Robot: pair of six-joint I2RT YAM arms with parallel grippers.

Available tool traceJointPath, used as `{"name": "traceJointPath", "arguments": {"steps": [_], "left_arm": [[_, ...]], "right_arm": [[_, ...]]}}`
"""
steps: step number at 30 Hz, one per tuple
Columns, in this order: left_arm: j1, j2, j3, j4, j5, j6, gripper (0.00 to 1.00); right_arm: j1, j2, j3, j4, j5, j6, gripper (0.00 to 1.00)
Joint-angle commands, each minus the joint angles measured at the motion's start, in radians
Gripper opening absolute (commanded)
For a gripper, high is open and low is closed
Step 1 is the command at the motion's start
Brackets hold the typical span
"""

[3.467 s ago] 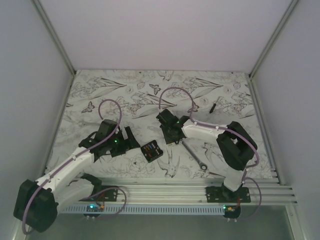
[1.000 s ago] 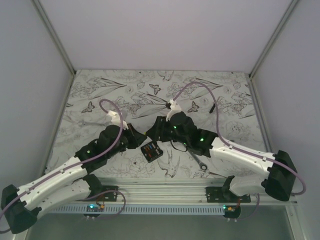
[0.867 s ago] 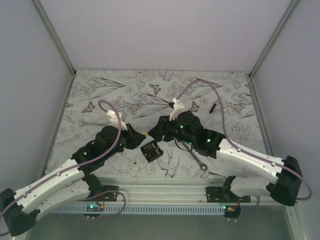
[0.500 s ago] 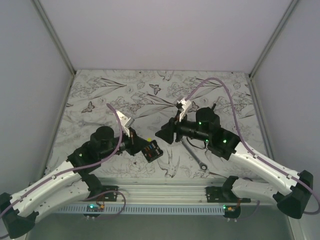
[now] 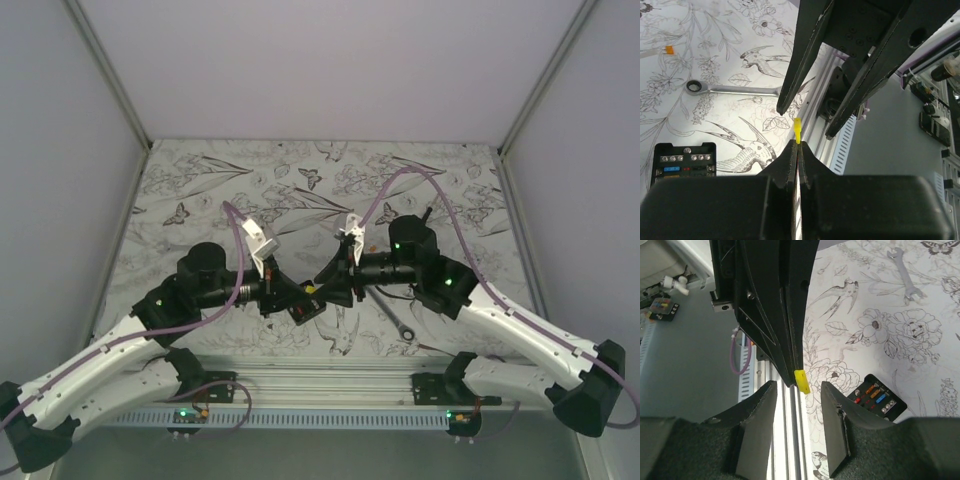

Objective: Snap on the fuse box
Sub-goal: Pick up the fuse from the center of the board.

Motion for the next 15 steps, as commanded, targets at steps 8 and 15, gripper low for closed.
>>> {"name": "traceJointPath", "arguments": {"steps": [8,15], "left_arm": [[0.000,0.003,0.029,0.027,0.098,0.019,0.00],[-0.002,0.010,0.025,0.029,0.113,0.019,0.00]], "right_arm": [[-0.006,0.025,0.035,-0.002,-0.113,-0.054,0.36],[-0.007,0.025,0.031,0.012,-0.115,-0.051,0.23]]}}
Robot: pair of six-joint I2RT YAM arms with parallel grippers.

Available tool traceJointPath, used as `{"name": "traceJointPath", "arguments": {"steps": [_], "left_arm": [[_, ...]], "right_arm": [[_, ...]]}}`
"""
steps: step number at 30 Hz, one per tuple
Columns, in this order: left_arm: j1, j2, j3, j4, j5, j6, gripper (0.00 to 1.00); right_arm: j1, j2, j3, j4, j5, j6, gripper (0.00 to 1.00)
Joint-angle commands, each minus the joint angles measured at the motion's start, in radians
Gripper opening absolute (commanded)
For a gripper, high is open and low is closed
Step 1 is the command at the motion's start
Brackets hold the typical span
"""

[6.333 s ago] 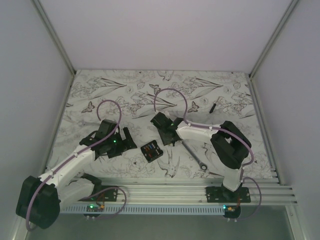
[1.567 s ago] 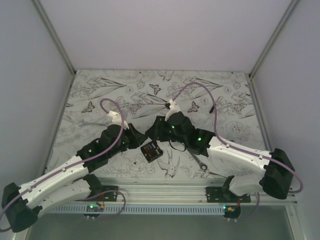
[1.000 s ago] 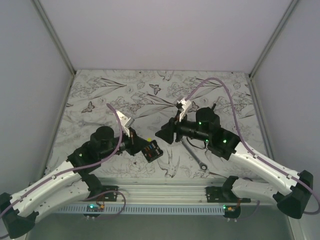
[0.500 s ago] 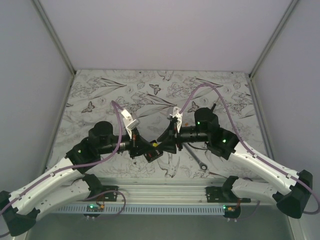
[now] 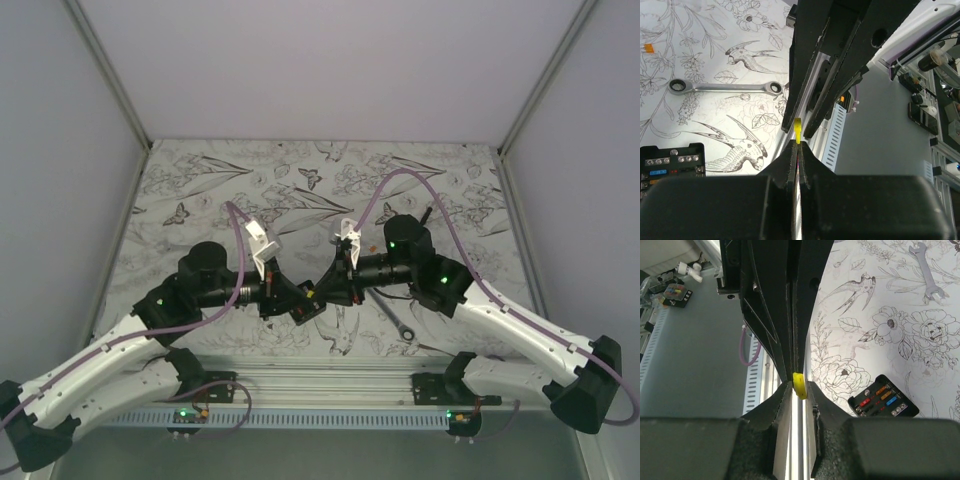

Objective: Snap on the fuse box
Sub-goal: Pick up the fuse from the center of the board.

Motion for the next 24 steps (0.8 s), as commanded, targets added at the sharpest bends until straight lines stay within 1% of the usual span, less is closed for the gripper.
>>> {"name": "traceJointPath", "arguments": {"steps": [1,7,11,13,15,17,21,23,24], "left_arm": [[-0.002,0.006,0.020,0.028,0.042,0.018,0.00],[-0.003,0.004,0.014,0.030,0.042,0.017,0.00],[-0.003,0.002,0.013,0.031,0.038,0.016,0.00],[-0.003,0.001,0.009,0.031,0.018,0.013,0.00],[-0.003,0.003,-0.002,0.029,-0.028,0.003,0.00],[-0.002,0.003,-0.021,0.027,-0.075,-0.008,0.10],[-0.002,-0.002,-0.061,0.004,-0.167,-0.025,0.21],[-0.002,-0.018,-0.078,-0.025,-0.231,-0.032,0.24],[0.000,-0.028,-0.088,-0.043,-0.268,-0.034,0.28]], "right_arm": [[-0.007,-0.001,0.030,0.028,-0.027,-0.014,0.23],[-0.010,-0.003,0.033,0.036,-0.043,-0.014,0.15],[-0.012,0.001,0.029,0.038,-0.053,-0.014,0.07],[-0.012,0.002,0.025,0.038,-0.052,-0.015,0.01],[-0.012,0.002,0.024,0.031,-0.030,-0.020,0.00],[-0.012,0.001,0.021,0.011,0.015,-0.027,0.00],[-0.011,0.030,0.017,-0.018,0.142,-0.002,0.00],[-0.007,0.060,0.017,-0.030,0.201,0.015,0.00],[-0.004,0.074,0.015,-0.032,0.234,0.024,0.00]]}}
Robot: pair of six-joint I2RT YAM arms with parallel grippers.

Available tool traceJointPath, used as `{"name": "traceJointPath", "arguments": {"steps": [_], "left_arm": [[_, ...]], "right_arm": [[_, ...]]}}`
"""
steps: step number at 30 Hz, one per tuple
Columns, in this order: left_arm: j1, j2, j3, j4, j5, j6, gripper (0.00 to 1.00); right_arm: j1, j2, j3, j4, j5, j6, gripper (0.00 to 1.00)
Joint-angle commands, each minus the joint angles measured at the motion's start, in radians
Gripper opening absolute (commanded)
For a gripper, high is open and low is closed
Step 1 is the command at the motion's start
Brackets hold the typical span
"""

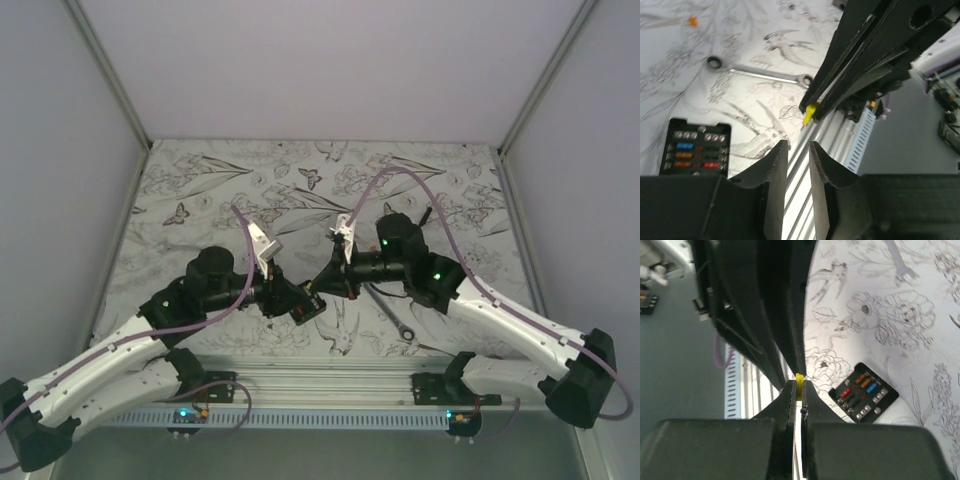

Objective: Snap on the fuse box
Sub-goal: Pick up the fuse from the center of the board, then install the fuse at the fuse box base.

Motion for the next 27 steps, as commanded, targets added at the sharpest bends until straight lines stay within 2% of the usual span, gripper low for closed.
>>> {"name": "traceJointPath", "arguments": {"steps": [1,6,10,18,23,27], "left_arm": [[0.001,-0.047,-0.045,-0.058,-0.183,-0.020,0.30],[0.015,-0.095,-0.081,-0.199,-0.454,-0.072,0.44],[0.036,-0.089,-0.099,-0.273,-0.576,-0.111,0.56],[0.152,-0.024,-0.130,-0.326,-0.625,-0.194,0.68],[0.257,0.026,-0.128,-0.378,-0.594,-0.261,0.78],[0.301,0.042,-0.135,-0.383,-0.576,-0.290,0.88]], "right_arm": [[0.007,0.062,0.013,-0.028,0.184,0.042,0.00],[0.043,0.146,0.018,-0.041,0.413,0.104,0.00],[0.103,0.218,0.039,-0.064,0.577,0.152,0.00],[0.220,0.352,0.086,-0.089,0.802,0.248,0.00],[0.241,0.399,0.091,-0.093,0.847,0.300,0.00],[0.272,0.428,0.098,-0.091,0.873,0.322,0.00]]}}
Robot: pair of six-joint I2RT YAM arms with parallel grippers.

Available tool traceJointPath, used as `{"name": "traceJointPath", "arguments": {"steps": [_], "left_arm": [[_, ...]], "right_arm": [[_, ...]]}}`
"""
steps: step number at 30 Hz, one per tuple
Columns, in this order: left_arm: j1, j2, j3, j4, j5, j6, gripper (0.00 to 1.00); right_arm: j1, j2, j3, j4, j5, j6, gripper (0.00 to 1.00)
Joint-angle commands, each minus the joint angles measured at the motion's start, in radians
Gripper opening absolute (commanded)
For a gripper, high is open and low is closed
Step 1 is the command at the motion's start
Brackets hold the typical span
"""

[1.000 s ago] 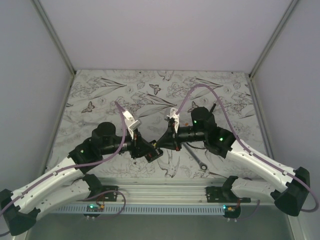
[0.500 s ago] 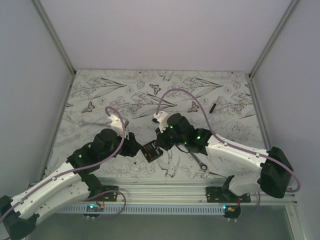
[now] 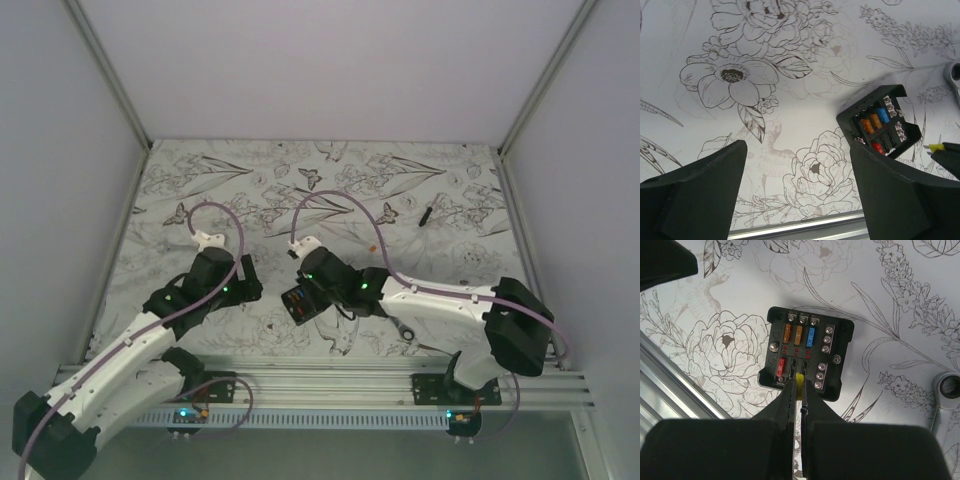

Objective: Snap on the fuse box
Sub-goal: Install the fuse at the fuse box base.

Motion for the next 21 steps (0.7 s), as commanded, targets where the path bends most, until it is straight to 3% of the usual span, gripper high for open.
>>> {"name": "traceJointPath", "arguments": {"steps": [1,5,21], "left_arm": [[0.043,0.014,-0.014,-0.047,0.008,-0.052,0.90],[0.074,0.033,-0.010,-0.057,0.024,-0.065,0.99],[0.142,0.076,-0.010,-0.062,0.083,-0.082,1.00]], "right_arm": [[0.040,0.036,0.049,0.005,0.084,0.059,0.00],[0.065,0.083,0.061,0.006,0.125,0.093,0.00],[0.105,0.175,0.057,0.026,0.205,0.147,0.00]]}}
